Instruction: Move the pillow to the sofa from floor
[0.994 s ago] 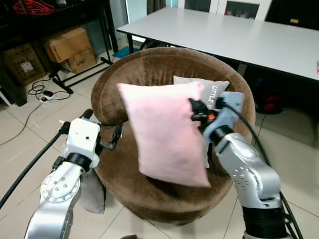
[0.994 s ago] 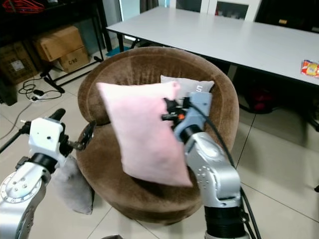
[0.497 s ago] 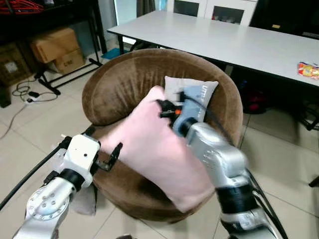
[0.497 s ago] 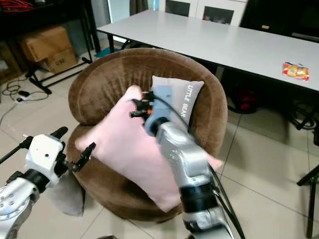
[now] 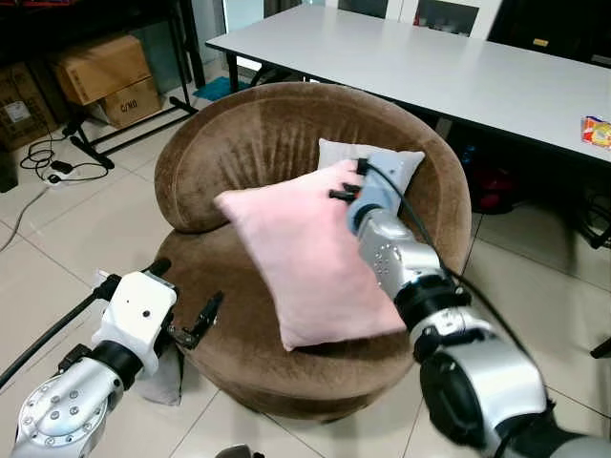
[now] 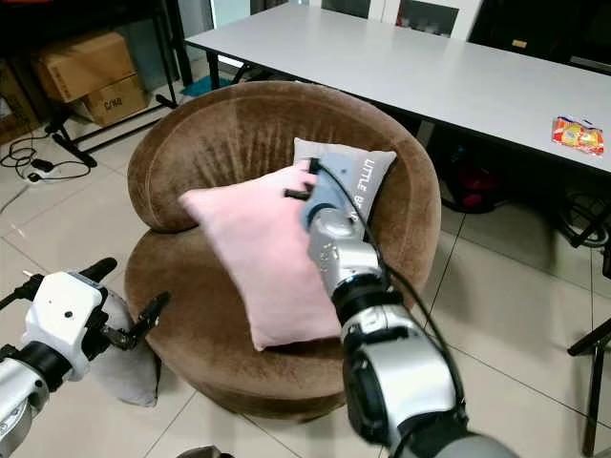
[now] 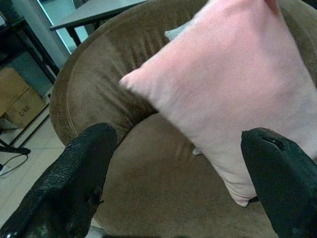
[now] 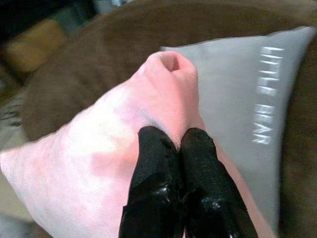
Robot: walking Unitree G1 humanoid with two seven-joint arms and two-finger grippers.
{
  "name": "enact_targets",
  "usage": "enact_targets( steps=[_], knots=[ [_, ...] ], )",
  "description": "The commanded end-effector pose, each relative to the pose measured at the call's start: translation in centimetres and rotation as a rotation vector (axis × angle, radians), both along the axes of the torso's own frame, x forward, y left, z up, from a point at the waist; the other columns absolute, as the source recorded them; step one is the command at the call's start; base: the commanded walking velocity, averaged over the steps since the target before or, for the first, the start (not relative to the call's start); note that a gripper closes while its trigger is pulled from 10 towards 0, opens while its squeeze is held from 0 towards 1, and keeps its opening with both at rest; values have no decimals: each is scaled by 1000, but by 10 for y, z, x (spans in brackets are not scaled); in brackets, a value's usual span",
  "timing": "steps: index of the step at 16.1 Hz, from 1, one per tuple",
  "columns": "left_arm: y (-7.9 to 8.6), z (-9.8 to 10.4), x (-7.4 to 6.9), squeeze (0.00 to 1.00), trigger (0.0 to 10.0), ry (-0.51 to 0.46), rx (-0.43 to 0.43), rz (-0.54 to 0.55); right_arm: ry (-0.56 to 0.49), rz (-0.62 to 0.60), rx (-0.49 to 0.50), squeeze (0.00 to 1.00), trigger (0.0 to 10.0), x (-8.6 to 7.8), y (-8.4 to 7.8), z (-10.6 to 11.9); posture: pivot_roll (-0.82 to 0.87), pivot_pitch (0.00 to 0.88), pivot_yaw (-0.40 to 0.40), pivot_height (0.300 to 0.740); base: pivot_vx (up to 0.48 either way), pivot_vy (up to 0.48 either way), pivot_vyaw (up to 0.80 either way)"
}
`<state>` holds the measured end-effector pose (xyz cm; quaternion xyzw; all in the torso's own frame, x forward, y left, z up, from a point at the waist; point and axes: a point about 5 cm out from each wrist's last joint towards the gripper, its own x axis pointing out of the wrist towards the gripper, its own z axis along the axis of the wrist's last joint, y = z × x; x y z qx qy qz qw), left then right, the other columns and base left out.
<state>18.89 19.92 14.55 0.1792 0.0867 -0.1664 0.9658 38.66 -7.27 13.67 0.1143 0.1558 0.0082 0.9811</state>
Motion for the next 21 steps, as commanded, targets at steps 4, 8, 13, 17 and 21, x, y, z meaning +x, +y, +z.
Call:
enact_targets(
  steps=[4,8,13,17,21],
  knots=[
    [-8,1,-6,0,10000,20,-9,-28,73,-200,-44,0,10000,3,-18,-7,86,0,-25,740,0,0,0],
    [-11,1,-6,0,10000,23,-12,-28,12,-104,119,1000,10000,10,3,11,82,0,-33,740,0,0,0],
    [-12,2,-1,0,10000,3,-9,-22,-127,73,186,1000,10000,15,14,33,87,0,-33,740,0,0,0],
    [-9,2,8,0,10000,-34,-35,41,-218,163,200,839,10000,16,6,36,64,0,-20,740,0,0,0],
    [-15,4,22,0,10000,-88,-58,88,-307,214,198,0,10000,12,-19,30,29,0,-2,740,0,0,0]
  ],
)
